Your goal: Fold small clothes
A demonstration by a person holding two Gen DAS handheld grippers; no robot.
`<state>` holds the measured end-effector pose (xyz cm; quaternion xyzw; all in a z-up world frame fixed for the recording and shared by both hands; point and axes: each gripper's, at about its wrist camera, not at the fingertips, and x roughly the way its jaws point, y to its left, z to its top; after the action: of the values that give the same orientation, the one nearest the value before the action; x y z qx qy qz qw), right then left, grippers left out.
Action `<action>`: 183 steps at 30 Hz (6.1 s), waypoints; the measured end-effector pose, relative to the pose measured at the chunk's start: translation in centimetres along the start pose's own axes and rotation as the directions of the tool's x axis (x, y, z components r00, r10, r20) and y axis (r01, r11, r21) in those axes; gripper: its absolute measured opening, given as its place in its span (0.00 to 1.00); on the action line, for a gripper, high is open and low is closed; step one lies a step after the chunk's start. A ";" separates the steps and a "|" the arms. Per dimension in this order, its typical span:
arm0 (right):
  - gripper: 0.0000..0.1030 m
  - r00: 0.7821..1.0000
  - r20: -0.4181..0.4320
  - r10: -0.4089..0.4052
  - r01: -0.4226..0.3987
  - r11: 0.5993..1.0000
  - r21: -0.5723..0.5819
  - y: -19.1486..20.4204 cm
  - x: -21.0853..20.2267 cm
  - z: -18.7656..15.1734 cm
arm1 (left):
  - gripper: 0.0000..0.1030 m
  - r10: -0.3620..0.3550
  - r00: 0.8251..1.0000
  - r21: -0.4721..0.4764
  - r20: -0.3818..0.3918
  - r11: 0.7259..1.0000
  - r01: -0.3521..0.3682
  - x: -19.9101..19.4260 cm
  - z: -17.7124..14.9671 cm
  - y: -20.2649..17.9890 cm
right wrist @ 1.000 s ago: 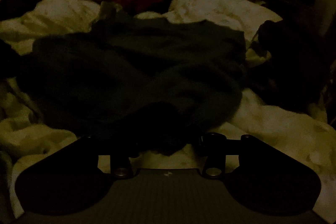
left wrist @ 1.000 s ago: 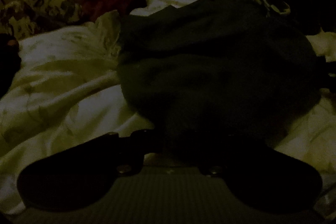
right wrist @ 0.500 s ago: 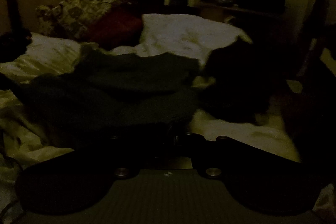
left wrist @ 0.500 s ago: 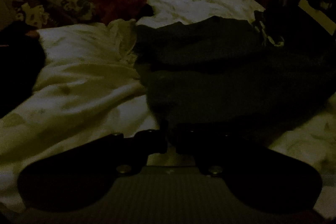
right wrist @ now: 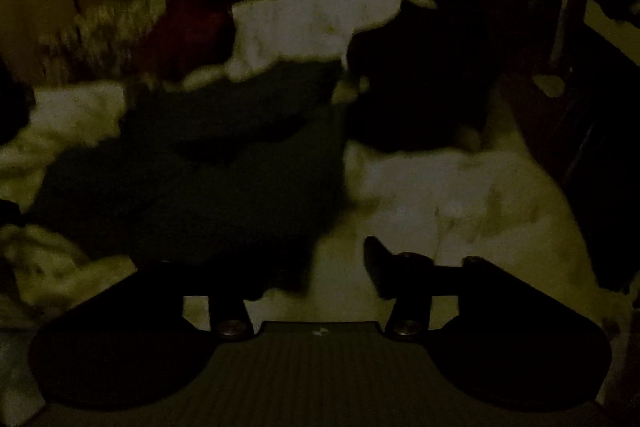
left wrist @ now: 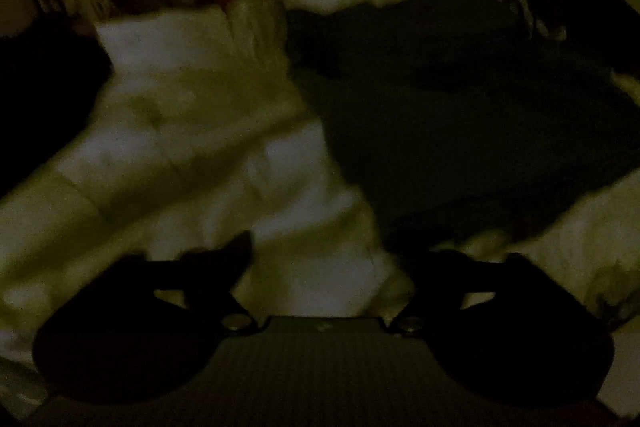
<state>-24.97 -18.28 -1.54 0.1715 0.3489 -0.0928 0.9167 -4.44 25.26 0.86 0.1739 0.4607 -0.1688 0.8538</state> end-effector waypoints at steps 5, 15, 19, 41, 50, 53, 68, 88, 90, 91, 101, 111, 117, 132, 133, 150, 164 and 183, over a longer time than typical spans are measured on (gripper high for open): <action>1.00 0.995 0.026 0.095 -0.096 0.994 0.057 -0.2 1.1 2.0 | 1.00 -0.012 0.999 -0.019 0.044 1.000 0.013 1.2 2.1 -0.2; 0.92 0.983 -0.142 0.117 -0.111 0.992 0.052 0.1 6.4 -0.5 | 0.92 -0.084 0.995 -0.101 -0.060 0.992 0.078 6.3 0.4 -0.5; 0.91 0.979 -0.154 0.134 -0.128 0.991 0.046 0.5 6.5 -0.3 | 0.66 -0.100 0.993 -0.087 -0.059 0.992 0.094 6.0 0.7 -1.4; 0.21 0.911 -0.013 0.413 -0.395 0.879 0.269 -2.0 7.9 4.4 | 0.08 -0.299 0.951 -0.142 0.079 0.941 0.308 5.8 8.8 0.8; 0.21 0.924 0.064 0.378 -0.375 0.856 0.356 -3.5 22.2 19.5 | 0.08 -0.150 0.988 -0.283 0.037 0.947 0.154 18.6 22.4 5.7; 0.21 0.954 0.047 0.297 -0.293 0.881 0.371 -3.6 28.1 21.9 | 0.08 -0.122 0.992 -0.339 -0.029 0.935 0.105 24.6 25.3 6.6; 0.20 0.995 0.020 0.098 -0.100 0.971 0.218 -3.6 37.4 23.3 | 0.13 -0.129 0.986 -0.421 -0.104 0.904 0.073 34.1 28.9 8.0; 1.00 0.999 0.038 0.034 -0.019 0.938 -0.347 1.5 34.6 24.7 | 1.00 0.127 0.992 -0.007 0.026 0.992 -0.126 29.4 31.1 4.7; 0.94 0.999 -0.010 0.052 -0.053 0.950 -0.309 0.6 36.2 25.2 | 1.00 0.086 0.996 0.072 0.005 0.994 -0.086 31.2 31.3 3.6; 0.94 0.998 -0.017 0.059 -0.062 0.952 -0.298 0.4 36.4 25.2 | 1.00 0.083 0.997 0.106 0.006 0.991 -0.083 31.8 31.1 3.1; 0.11 0.996 -0.055 0.069 -0.076 0.985 -0.152 -1.2 38.6 25.5 | 0.09 0.022 0.995 0.011 -0.095 1.000 -0.021 35.7 31.1 3.4; 0.89 0.994 -0.091 -0.056 0.046 0.994 -0.103 -1.3 39.1 25.4 | 0.99 0.198 0.979 0.017 -0.043 0.980 -0.197 34.1 31.1 2.4; 1.00 0.997 0.026 0.070 -0.069 0.995 -0.069 -1.8 32.5 25.8 | 1.00 0.168 0.972 0.104 0.167 0.977 -0.187 24.4 29.5 -1.4; 1.00 0.892 -0.137 0.432 -0.404 0.895 0.191 -5.4 27.7 24.5 | 0.76 -0.117 0.948 0.497 0.295 0.866 -0.048 20.3 16.4 -29.3; 1.00 0.890 -0.135 0.436 -0.406 0.891 0.203 -5.9 27.5 24.6 | 0.76 -0.116 0.952 0.501 0.284 0.864 -0.044 20.8 16.4 -30.1; 1.00 0.861 -0.144 0.488 -0.444 0.859 0.256 -9.0 28.9 23.7 | 0.96 0.003 0.867 0.670 0.498 0.634 -0.386 27.1 11.5 -36.2; 1.00 0.899 -0.304 0.317 -0.260 0.942 0.212 -7.4 37.4 26.7 | 0.37 -0.018 0.868 0.717 0.497 0.573 -0.398 32.4 12.7 -37.5; 0.25 0.798 -0.209 0.565 -0.479 0.806 0.346 -3.1 34.2 28.2 | 0.22 -0.092 0.893 0.401 0.440 0.910 -0.104 23.9 18.8 -24.1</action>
<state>16.51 -33.50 -5.58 0.3998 0.4068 0.1457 0.8084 10.85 -7.58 -13.10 0.3086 0.2039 -0.2953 0.8809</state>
